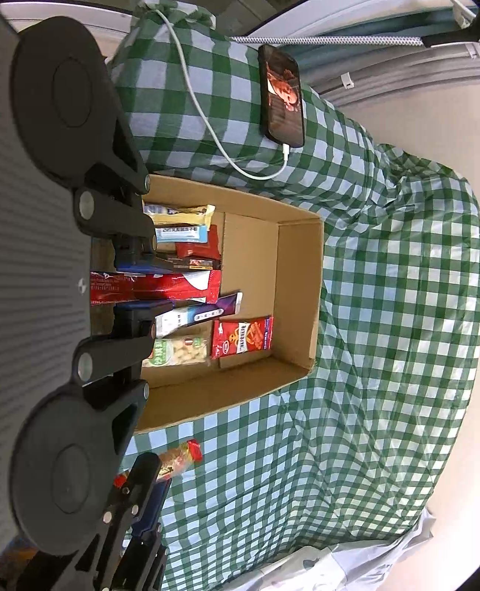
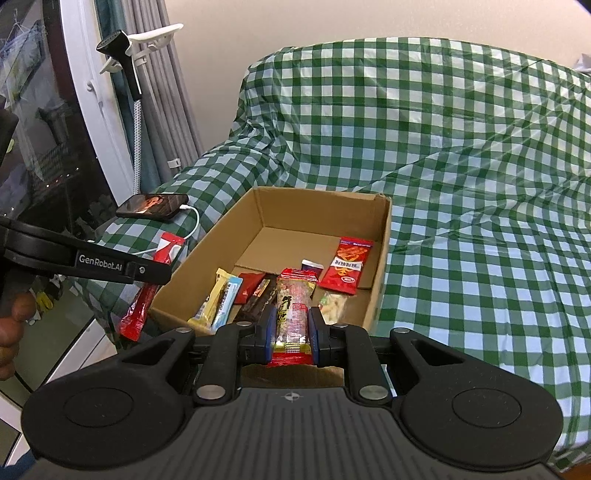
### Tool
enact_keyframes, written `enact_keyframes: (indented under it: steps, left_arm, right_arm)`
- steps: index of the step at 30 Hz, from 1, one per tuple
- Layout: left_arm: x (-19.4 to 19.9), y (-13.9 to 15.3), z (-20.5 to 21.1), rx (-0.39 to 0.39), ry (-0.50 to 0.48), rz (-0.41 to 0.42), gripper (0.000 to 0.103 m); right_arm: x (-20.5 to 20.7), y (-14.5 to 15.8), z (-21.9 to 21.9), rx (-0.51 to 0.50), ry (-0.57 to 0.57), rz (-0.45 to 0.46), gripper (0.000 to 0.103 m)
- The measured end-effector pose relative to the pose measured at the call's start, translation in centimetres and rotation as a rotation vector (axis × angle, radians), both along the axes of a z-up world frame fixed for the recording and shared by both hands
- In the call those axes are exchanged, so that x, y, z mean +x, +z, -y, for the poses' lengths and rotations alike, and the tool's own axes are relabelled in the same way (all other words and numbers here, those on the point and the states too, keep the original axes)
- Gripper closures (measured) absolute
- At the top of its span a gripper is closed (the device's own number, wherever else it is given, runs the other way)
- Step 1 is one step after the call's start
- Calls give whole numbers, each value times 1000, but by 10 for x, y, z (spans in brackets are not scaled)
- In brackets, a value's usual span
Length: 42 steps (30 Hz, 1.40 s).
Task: Organize snacks
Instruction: 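Lower the red stick and candy into the box and open both tools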
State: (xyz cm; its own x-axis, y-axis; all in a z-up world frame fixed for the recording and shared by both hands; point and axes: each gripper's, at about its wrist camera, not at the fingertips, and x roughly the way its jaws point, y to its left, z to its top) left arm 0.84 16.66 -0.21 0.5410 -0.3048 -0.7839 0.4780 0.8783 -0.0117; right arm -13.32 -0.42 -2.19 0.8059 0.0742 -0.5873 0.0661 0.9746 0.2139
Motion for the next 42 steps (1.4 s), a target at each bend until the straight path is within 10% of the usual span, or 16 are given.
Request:
enact_keyframes:
  steps: [33, 35, 36, 37, 38, 42]
  left_arm:
    - [133, -84, 52, 111, 4, -96, 84]
    - [137, -86, 55, 121, 6, -89, 51]
    - [139, -86, 55, 131, 15, -82, 12]
    - [140, -84, 54, 137, 31, -65, 1]
    - [138, -81, 51, 128, 45, -37, 0]
    - [133, -77, 43, 151, 37, -40, 0]
  right_arm:
    - [158, -63, 36, 116, -54, -130, 83]
    - [164, -67, 39, 140, -64, -136, 83]
    - [167, -68, 41, 160, -70, -133, 80]
    - [170, -69, 43, 190, -74, -134, 59]
    - [172, -70, 46, 221, -83, -141, 31]
    - [170, -65, 52, 261, -134, -111, 18]
